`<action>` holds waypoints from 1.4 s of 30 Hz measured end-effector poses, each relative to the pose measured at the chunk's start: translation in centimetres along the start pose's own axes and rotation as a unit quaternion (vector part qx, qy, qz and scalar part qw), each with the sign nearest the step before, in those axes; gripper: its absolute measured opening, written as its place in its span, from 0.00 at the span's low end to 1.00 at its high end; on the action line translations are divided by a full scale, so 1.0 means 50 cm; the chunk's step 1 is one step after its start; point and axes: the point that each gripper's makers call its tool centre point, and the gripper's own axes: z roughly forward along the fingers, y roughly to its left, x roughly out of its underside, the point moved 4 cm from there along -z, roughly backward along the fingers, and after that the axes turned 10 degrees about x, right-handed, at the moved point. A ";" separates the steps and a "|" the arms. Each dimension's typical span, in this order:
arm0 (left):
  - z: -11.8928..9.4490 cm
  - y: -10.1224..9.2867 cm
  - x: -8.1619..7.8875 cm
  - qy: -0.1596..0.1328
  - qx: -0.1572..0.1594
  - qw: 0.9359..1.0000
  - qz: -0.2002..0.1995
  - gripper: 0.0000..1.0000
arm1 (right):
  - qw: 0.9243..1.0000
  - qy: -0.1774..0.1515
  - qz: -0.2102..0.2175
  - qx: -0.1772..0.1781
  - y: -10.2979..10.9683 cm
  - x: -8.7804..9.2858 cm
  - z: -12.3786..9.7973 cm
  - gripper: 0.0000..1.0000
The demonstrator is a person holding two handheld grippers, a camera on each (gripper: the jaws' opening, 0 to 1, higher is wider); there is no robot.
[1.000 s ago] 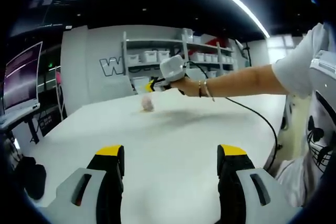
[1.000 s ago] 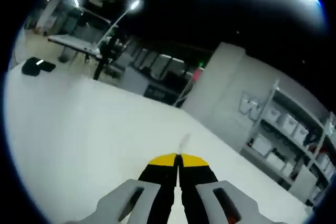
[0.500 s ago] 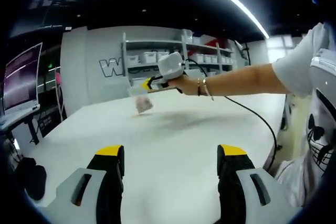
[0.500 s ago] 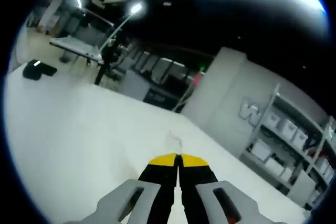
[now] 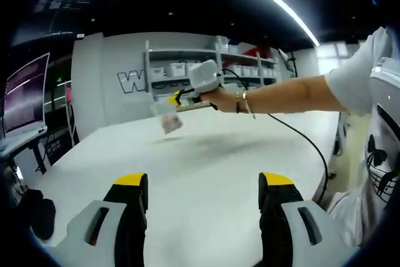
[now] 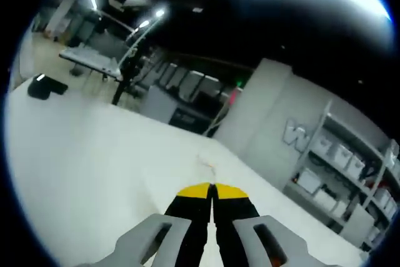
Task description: Open the resealable bag by pulling the two sides of the seal apart until the entire bag opening is separated and visibly accessible.
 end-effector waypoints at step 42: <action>0.009 -0.056 -0.025 -0.004 0.023 0.999 0.032 0.71 | 0.999 -0.014 0.029 0.009 -0.038 0.024 -0.128 0.00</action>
